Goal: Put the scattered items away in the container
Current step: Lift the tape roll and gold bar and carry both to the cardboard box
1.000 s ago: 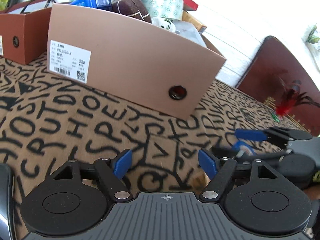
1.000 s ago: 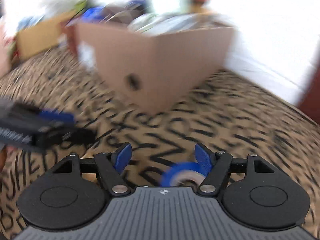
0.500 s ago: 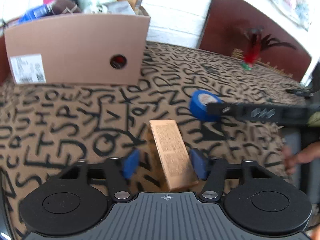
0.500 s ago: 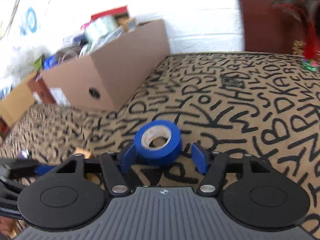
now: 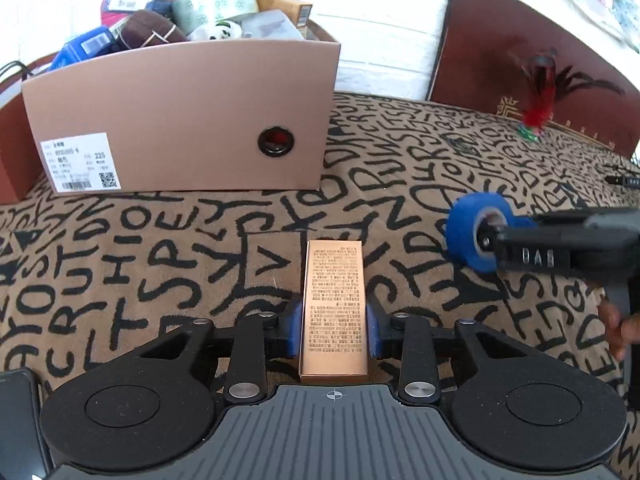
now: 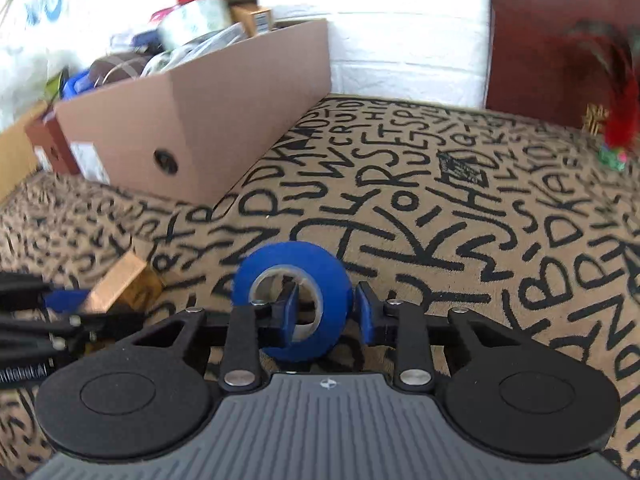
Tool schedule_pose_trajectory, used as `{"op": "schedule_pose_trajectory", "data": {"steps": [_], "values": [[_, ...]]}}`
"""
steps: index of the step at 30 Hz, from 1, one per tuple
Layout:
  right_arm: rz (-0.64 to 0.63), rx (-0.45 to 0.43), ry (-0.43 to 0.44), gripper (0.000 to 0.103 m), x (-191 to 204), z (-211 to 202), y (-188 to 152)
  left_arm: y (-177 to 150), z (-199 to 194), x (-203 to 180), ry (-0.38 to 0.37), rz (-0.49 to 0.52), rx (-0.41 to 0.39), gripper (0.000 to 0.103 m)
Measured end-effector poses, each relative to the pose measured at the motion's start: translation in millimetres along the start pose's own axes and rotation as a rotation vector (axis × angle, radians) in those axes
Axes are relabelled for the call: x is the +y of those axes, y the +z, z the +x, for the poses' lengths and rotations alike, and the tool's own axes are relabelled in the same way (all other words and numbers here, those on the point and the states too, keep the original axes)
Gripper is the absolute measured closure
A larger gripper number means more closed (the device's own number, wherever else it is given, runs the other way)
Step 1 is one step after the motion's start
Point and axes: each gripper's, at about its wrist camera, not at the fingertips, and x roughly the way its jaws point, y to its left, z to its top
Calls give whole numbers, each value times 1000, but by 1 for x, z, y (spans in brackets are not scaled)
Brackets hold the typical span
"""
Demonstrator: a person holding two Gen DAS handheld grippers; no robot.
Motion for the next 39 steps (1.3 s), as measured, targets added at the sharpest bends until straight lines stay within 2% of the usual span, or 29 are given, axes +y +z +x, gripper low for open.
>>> {"op": "schedule_pose_trajectory", "data": {"steps": [2, 3, 6, 8, 9, 11, 14, 22, 27, 34, 39], "values": [[-5, -8, 10, 71, 4, -4, -7, -1, 2, -1, -9, 3, -8, 50], [-5, -20, 14, 71, 6, -6, -10, -2, 2, -2, -10, 15, -15, 49], [21, -35, 18, 72, 8, -12, -16, -5, 6, -10, 26, 73, -33, 54], [38, -31, 25, 72, 7, -16, -17, -5, 5, -11, 37, 77, -34, 71], [47, -34, 23, 72, 7, -18, -18, -4, 4, -9, 36, 74, -31, 74], [56, -36, 14, 72, 8, -20, -18, -2, 4, -5, 23, 57, -25, 74], [53, -35, -10, 79, 13, -21, -17, -3, 4, -3, 18, 47, -30, 70], [49, -64, -52, 77, 18, -32, -22, -9, -2, -3, 20, 50, -35, 74], [58, -69, -59, 80, 18, -37, -21, -11, -2, -2, 18, 41, -39, 70], [37, -74, -73, 83, 22, -35, -22, -12, -1, -5, 29, 65, -44, 74], [68, -78, -61, 86, 19, -34, -22, -14, -3, -4, 21, 45, -51, 74]]}}
